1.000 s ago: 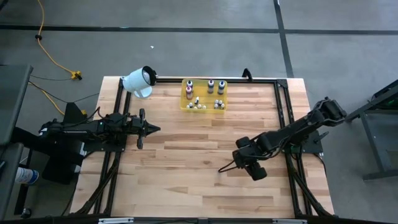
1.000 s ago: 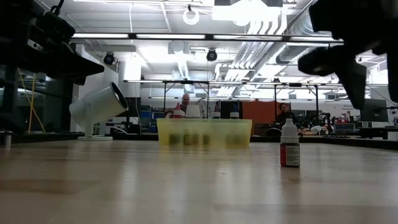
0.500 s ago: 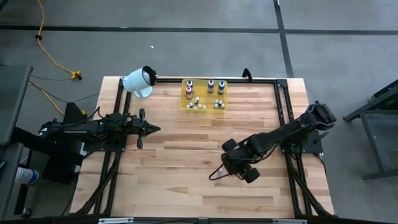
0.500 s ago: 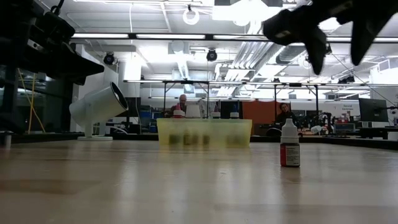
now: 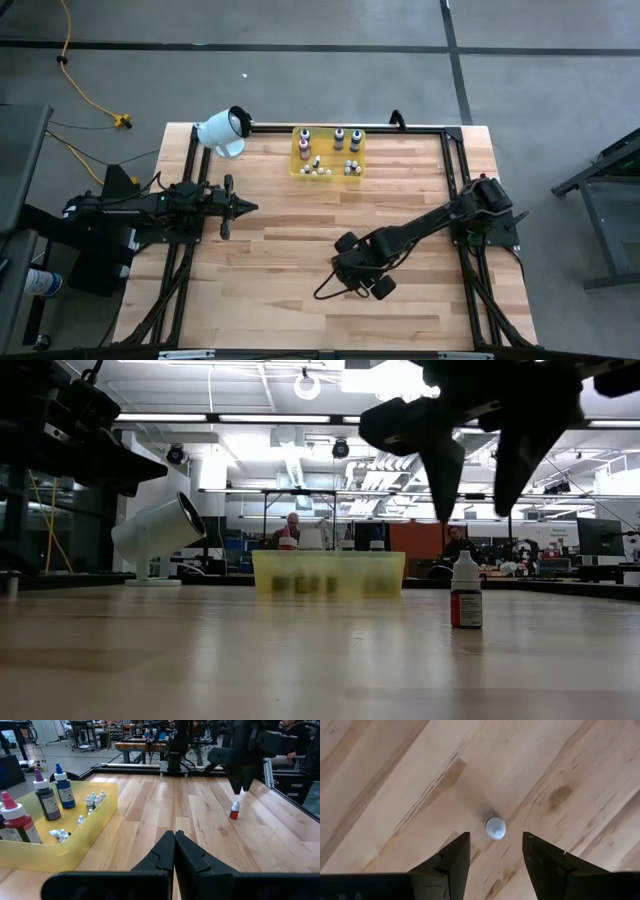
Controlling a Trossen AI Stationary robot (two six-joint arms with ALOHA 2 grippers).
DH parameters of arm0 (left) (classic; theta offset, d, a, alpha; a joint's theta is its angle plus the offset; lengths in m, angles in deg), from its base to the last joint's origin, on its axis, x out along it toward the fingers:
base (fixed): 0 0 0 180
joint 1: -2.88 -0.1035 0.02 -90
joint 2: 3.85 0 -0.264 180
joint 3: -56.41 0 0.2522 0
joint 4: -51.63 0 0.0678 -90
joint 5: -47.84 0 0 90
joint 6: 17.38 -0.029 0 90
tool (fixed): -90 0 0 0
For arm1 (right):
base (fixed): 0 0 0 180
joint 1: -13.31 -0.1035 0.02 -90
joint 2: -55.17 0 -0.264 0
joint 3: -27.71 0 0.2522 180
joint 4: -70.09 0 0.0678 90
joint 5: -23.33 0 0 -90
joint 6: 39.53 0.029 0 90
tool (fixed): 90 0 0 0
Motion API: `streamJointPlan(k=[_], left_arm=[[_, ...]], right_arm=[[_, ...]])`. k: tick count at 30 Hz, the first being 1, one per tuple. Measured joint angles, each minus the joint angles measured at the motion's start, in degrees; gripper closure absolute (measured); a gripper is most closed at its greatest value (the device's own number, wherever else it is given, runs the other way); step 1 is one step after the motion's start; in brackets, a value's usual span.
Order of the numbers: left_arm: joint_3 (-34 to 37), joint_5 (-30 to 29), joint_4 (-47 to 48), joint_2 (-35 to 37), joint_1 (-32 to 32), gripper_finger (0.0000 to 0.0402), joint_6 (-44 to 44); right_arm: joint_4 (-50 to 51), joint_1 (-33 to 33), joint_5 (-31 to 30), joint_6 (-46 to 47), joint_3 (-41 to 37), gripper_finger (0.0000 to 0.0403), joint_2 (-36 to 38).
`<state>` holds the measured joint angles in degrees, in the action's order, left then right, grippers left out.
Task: Pick & Place food coloring
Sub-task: Put the small red food coloring bottle into the yellow container
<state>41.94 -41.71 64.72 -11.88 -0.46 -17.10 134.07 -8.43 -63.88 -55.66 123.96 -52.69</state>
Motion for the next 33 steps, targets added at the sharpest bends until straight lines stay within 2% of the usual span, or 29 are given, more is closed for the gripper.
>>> streamJointPlan(k=[12, 33], left_arm=[[0.00, 0.01, 0.00, 0.02, -0.01, 0.0401, -0.01], [0.00, 0.00, 0.00, 0.02, -0.02, 0.0401, 0.02]], right_arm=[[-1.65, 0.08, -1.09, 5.33, -0.25, 0.0233, -3.06], [-4.89, 0.39, -2.24, 11.20, -2.74, 0.0244, -3.10]])
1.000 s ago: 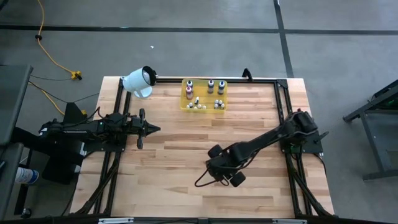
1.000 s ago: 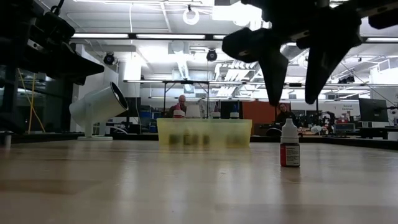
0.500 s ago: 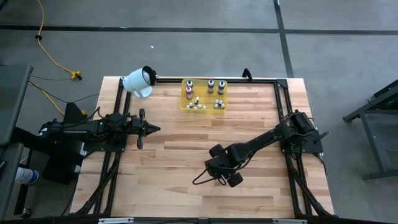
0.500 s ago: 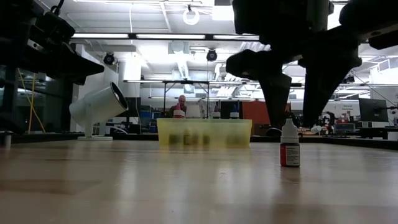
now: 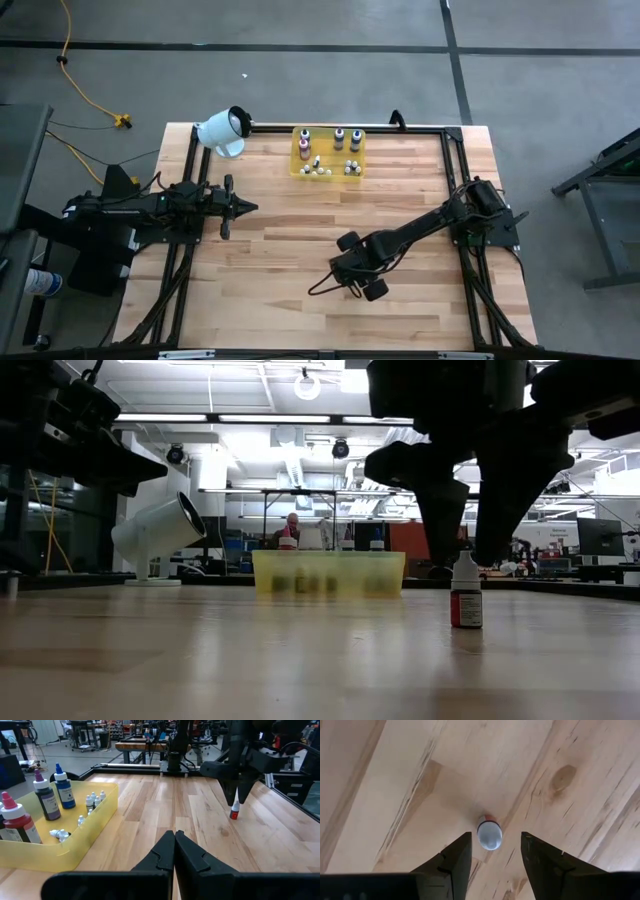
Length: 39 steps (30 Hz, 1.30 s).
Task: Pick & Place food coloring
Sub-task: Put the small red food coloring bottle into the yellow container
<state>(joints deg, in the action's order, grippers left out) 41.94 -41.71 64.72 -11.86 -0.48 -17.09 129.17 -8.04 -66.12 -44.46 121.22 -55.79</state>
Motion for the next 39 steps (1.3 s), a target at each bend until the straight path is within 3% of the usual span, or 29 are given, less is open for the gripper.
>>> streamJointPlan(k=[30, 39], left_arm=[[0.00, 0.00, 0.00, -0.01, 0.02, 0.0401, -0.02], [0.00, 0.02, 0.00, -0.01, 0.00, 0.0401, -0.01]], right_arm=[[-1.06, 0.24, 0.31, 1.58, -0.07, 0.0245, -1.66], [-1.46, 0.26, 2.62, 2.58, -0.07, 0.0268, -2.69]])
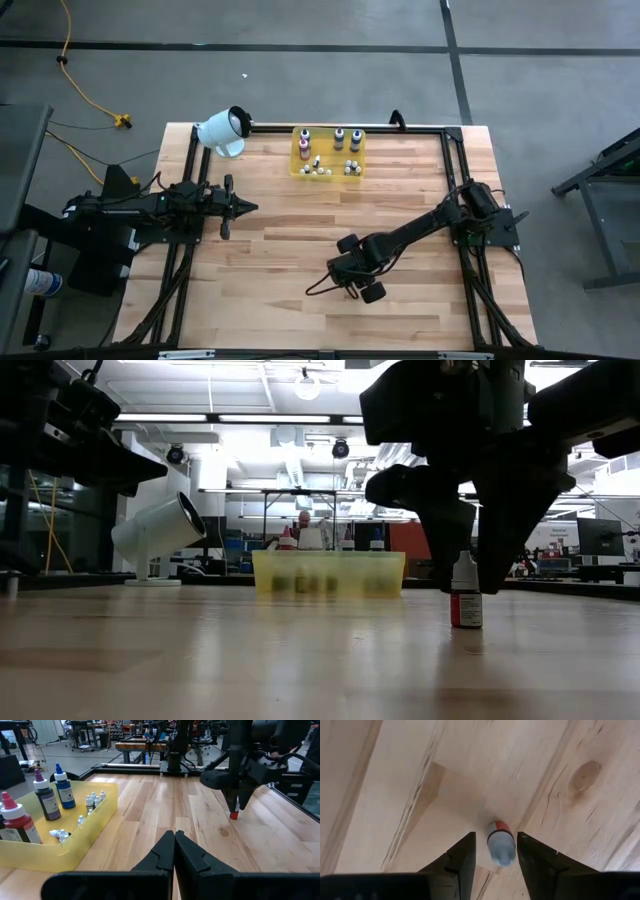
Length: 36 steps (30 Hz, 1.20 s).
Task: Pick & Place food coloring
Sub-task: Put the small red food coloring bottle into the yellow container
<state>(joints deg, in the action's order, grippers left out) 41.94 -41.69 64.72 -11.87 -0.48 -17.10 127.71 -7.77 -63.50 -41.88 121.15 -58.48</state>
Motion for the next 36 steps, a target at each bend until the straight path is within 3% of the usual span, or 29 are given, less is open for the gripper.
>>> streamJointPlan(k=[15, 22, 36], left_arm=[[0.00, -0.01, 0.00, 0.01, 0.01, 0.0401, 0.00], [0.00, 0.00, 0.00, 0.01, 0.01, 0.0401, 0.00], [0.00, 0.00, 0.00, -0.01, 0.00, 0.0401, 0.01]], right_arm=[[0.42, 0.04, -0.64, 1.74, 0.06, 0.0342, 0.02], [2.07, 0.04, -0.96, 4.66, 1.16, 0.0335, 0.67], [18.01, 2.25, 1.54, 4.94, 18.09, 0.0339, 0.78]])
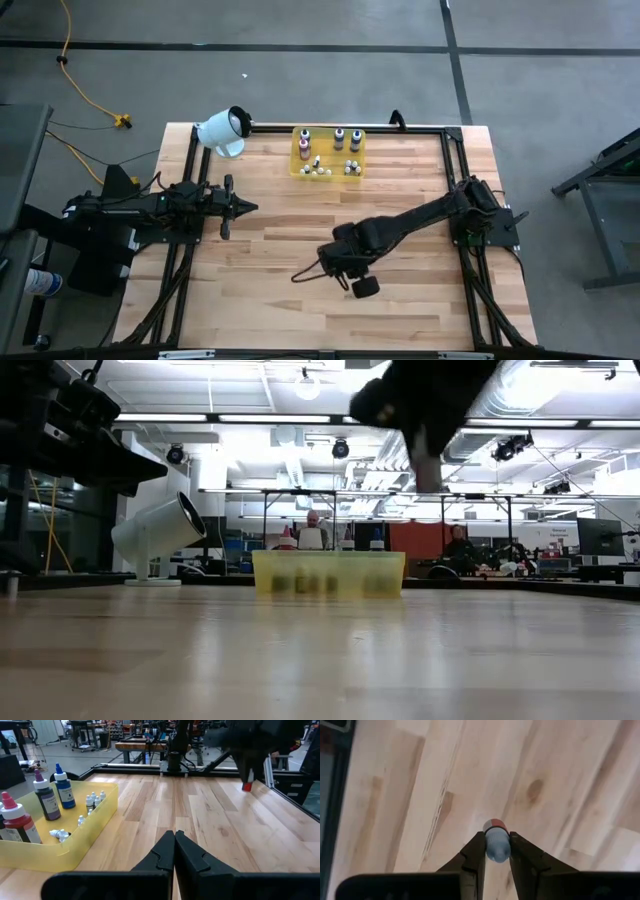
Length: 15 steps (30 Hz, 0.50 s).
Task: Pick & Place food coloring
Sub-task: Put the small red food coloring bottle into the yellow container
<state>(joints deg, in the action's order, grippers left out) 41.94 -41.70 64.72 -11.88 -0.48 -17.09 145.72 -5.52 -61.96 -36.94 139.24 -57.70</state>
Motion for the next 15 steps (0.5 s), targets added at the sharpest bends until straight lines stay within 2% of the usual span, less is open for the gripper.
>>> streamJointPlan(k=[7, 15], left_arm=[[0.00, 0.00, 0.00, 0.00, 0.01, 0.0401, -0.01], [0.00, -0.01, 0.00, 0.02, 0.02, 0.0401, 0.00]], right_arm=[[6.11, 4.46, 0.08, -1.22, 10.35, 0.0341, 0.03], [7.88, 11.72, 0.27, -5.75, 18.55, 0.0340, 0.06]])
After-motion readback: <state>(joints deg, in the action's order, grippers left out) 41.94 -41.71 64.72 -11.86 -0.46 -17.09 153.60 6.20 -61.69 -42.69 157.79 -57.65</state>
